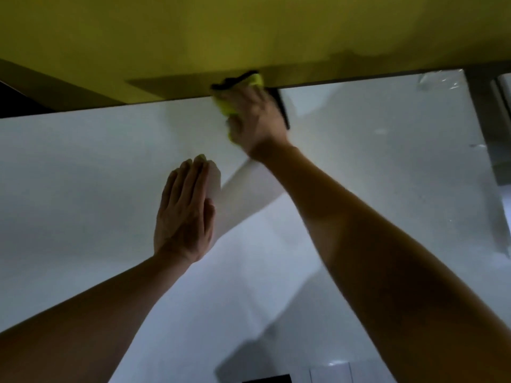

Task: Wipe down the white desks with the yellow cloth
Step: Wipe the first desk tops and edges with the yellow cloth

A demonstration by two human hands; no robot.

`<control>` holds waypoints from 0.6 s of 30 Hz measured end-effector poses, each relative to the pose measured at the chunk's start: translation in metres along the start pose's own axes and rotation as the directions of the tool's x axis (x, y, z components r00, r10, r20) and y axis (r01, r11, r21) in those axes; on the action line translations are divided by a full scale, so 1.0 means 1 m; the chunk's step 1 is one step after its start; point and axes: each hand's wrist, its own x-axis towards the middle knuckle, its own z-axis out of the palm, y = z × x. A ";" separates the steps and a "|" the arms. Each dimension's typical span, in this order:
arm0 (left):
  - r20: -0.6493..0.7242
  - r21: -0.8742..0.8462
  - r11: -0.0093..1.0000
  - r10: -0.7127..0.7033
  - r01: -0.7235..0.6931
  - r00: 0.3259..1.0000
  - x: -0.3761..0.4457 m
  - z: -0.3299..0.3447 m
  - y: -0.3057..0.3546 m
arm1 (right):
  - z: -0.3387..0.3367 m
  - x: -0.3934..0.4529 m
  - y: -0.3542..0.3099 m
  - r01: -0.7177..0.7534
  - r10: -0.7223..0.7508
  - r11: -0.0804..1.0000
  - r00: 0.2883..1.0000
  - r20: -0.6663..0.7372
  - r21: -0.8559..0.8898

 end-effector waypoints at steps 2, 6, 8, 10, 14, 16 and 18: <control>-0.005 -0.003 1.000 0.003 -0.003 1.000 0.000 0.001 0.000 | -0.023 -0.002 0.045 -0.186 0.176 0.977 0.980 -0.098 -0.108; -0.008 0.003 1.000 -0.011 0.011 1.000 0.000 0.003 0.001 | -0.076 -0.012 0.129 -0.462 0.433 0.869 0.883 -0.184 -0.174; -0.017 0.004 1.000 -0.015 0.015 1.000 0.000 0.003 0.003 | -0.083 -0.016 0.140 -0.498 0.466 0.854 0.861 -0.203 -0.150; -0.015 0.004 1.000 -0.021 0.021 1.000 0.001 0.003 0.005 | -0.078 -0.016 0.128 -0.504 0.472 0.851 0.857 -0.208 -0.149; -0.001 0.007 1.000 -0.022 0.022 1.000 0.002 0.002 0.005 | -0.035 -0.023 0.044 -0.248 0.251 0.953 0.968 -0.003 -0.176; 0.000 0.011 1.000 -0.021 0.021 1.000 0.002 0.002 0.006 | -0.013 -0.034 -0.002 -0.093 0.096 0.992 0.994 0.041 -0.081; -0.010 0.018 1.000 -0.007 0.007 1.000 0.002 0.003 0.006 | -0.004 -0.046 -0.023 0.017 -0.018 1.000 0.999 0.027 0.024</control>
